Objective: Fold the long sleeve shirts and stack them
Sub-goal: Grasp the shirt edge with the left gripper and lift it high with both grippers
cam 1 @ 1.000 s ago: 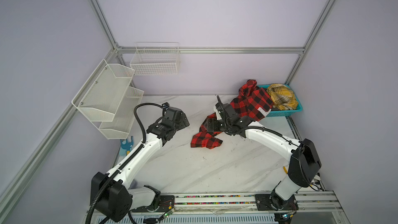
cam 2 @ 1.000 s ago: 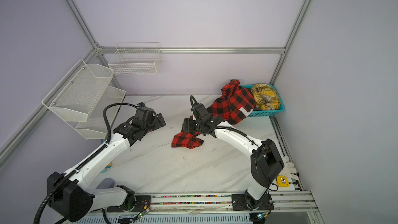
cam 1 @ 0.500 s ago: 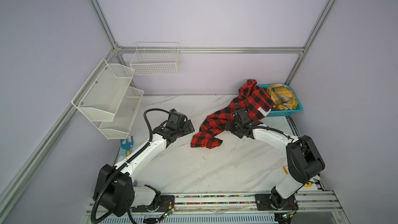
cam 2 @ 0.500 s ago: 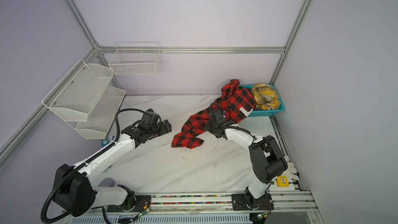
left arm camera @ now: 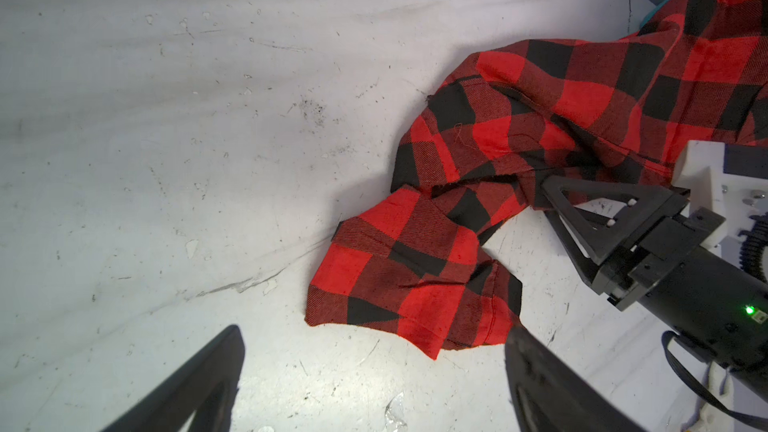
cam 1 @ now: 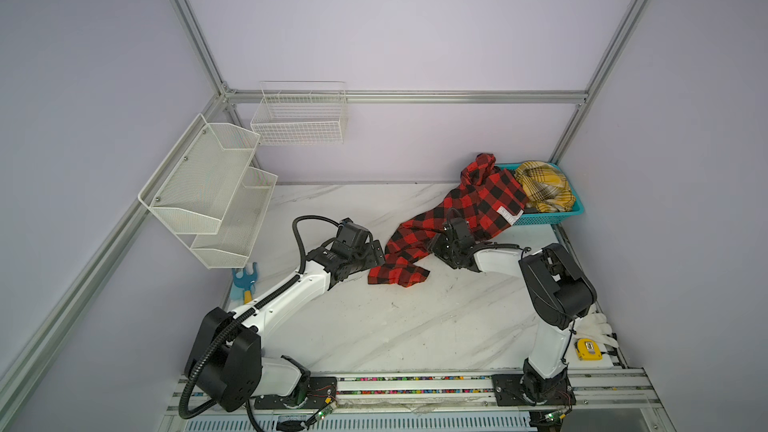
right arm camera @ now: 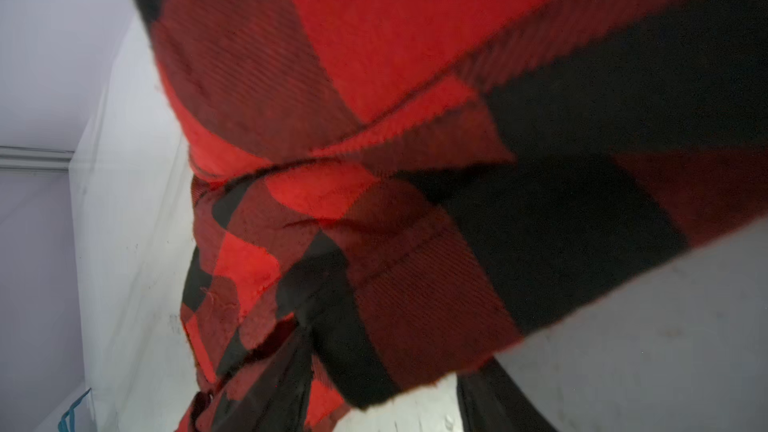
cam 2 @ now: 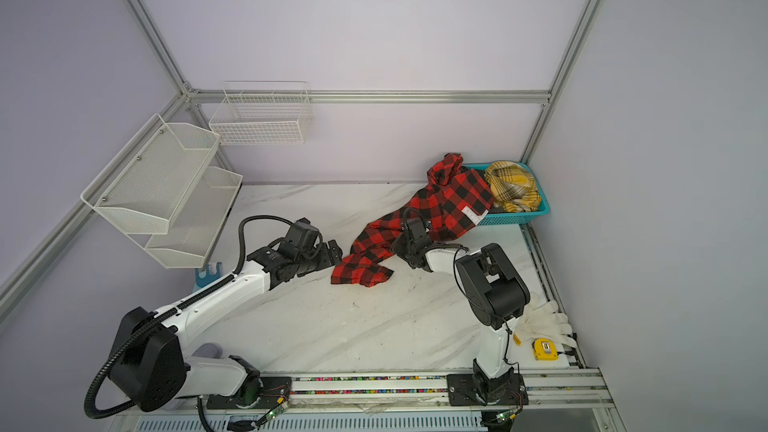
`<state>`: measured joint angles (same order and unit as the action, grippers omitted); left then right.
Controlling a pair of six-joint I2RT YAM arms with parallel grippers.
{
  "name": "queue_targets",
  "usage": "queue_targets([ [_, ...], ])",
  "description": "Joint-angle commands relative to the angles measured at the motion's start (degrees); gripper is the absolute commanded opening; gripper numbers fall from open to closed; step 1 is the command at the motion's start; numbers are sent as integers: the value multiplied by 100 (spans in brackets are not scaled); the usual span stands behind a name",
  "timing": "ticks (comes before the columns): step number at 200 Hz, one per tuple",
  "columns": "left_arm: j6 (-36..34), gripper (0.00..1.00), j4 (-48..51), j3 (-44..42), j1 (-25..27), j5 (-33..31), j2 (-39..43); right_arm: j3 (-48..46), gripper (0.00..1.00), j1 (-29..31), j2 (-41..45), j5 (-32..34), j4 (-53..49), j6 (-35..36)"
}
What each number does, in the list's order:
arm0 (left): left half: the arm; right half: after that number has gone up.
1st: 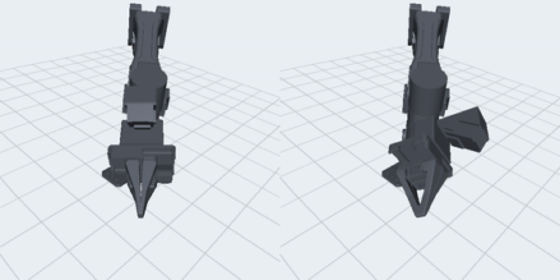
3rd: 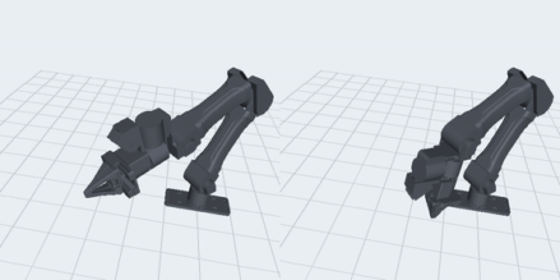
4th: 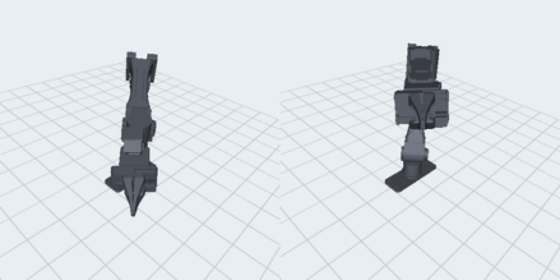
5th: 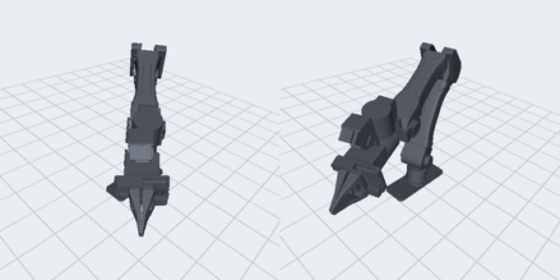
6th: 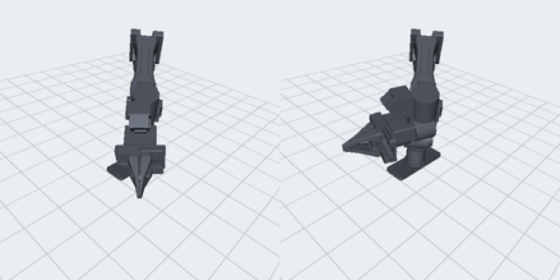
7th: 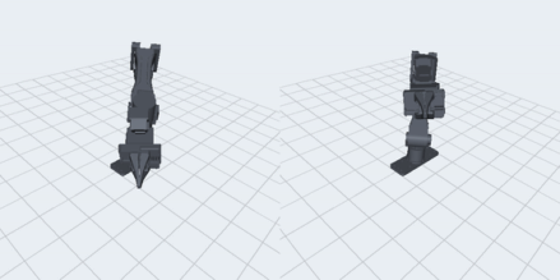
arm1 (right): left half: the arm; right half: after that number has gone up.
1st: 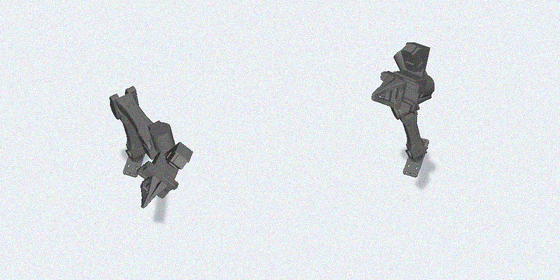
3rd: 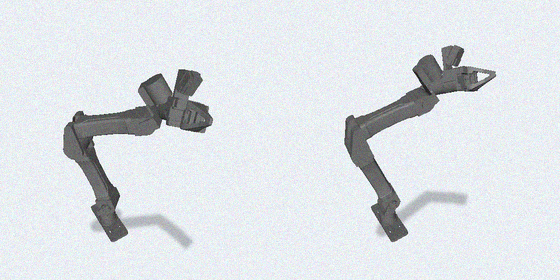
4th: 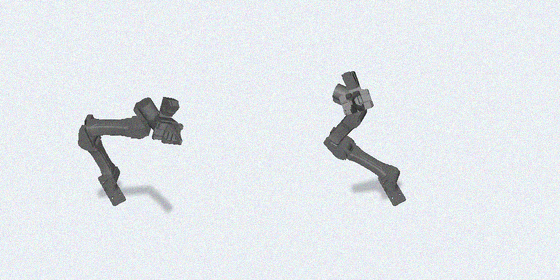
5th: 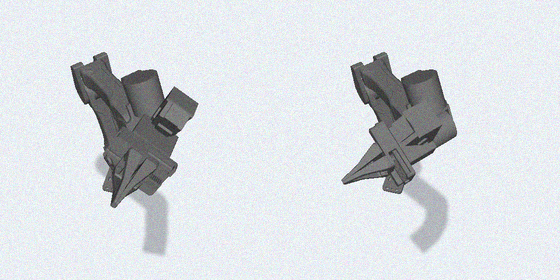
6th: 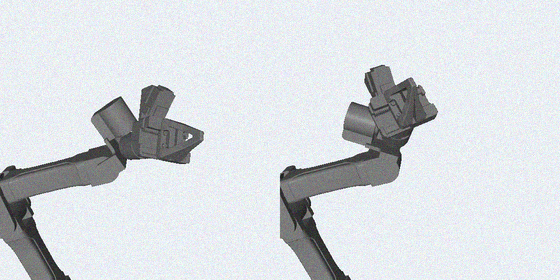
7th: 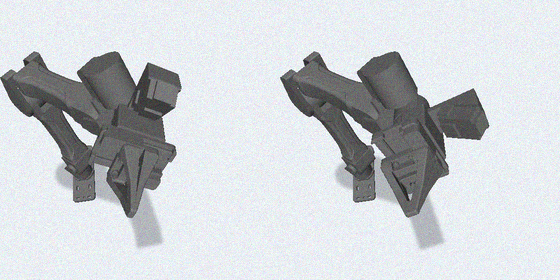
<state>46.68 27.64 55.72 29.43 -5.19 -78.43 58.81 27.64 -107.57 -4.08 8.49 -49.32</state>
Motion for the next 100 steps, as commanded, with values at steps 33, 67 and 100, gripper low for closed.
queue_targets([
  [33,292,100,-547,-158,238,438,-778,615,17,-64,-129,175,-75,197],
  [67,429,100,-842,42,239,432,-1361,907,0,-58,152,201,-683,661],
  [100,612,100,-760,415,221,302,-1972,969,0,-13,694,170,-1103,957],
])
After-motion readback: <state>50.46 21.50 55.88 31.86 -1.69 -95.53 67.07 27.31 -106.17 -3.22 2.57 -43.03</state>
